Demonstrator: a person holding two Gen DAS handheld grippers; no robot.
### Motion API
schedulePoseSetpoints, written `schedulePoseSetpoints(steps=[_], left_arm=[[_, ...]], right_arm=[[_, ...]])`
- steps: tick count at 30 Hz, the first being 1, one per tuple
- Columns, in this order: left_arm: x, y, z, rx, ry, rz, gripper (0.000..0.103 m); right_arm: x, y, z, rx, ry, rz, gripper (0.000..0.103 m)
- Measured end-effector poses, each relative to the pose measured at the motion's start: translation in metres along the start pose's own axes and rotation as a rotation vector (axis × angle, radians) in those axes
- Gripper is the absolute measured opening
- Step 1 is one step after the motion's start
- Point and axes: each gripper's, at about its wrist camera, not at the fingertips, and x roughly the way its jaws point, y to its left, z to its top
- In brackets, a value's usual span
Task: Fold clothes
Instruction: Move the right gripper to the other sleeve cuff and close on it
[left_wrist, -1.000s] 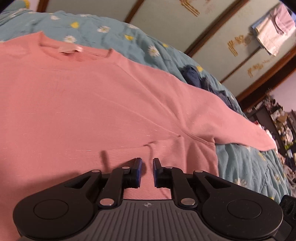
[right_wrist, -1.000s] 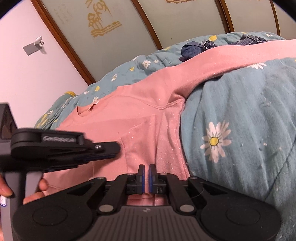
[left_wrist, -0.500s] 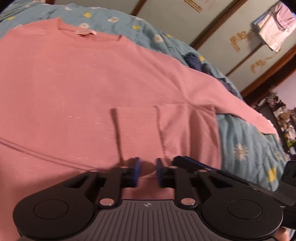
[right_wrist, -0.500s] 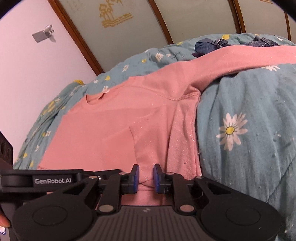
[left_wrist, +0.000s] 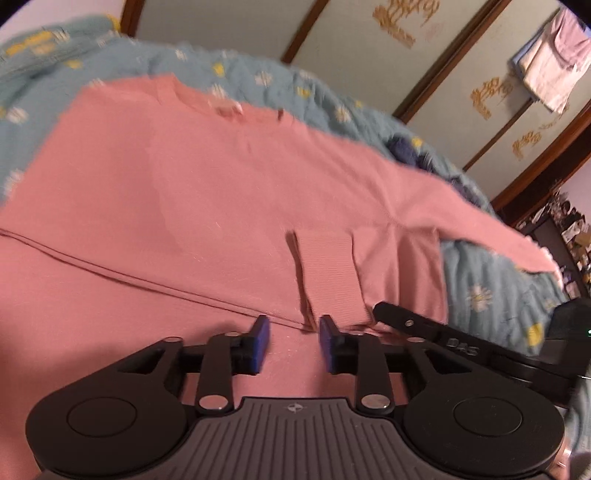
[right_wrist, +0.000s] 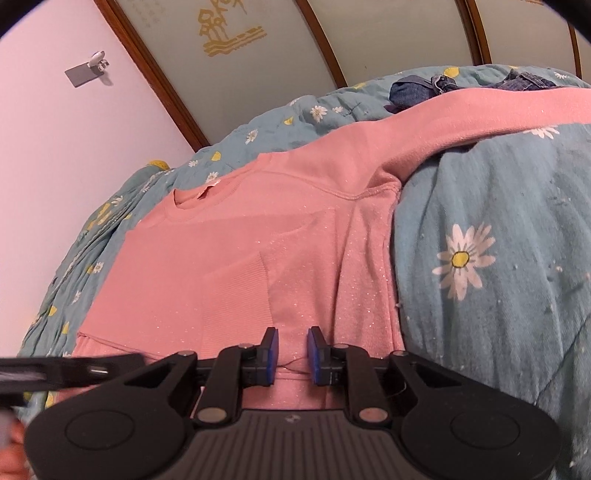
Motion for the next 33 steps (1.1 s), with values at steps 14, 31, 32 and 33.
schedulePoseSetpoints(steps=[14, 31, 32, 33], left_arm=[[-0.143, 0.120, -0.032, -0.203, -0.275, 0.140, 0.063], [-0.151, 0.151, -0.027, -0.207, -0.358, 0.144, 0.063], [-0.151, 0.152, -0.028, -0.212, -0.357, 0.134, 0.063], [-0.150, 0.153, -0.029, -0.212, -0.355, 0.130, 0.063]], right_arm=[[-0.037, 0.015, -0.013, 0.061, -0.210, -0.039, 0.024], [-0.104, 0.073, 0.027, 0.041, -0.286, -0.104, 0.044], [-0.103, 0.078, 0.026, 0.047, -0.293, -0.096, 0.044], [-0.103, 0.080, 0.025, 0.065, -0.299, -0.088, 0.044]])
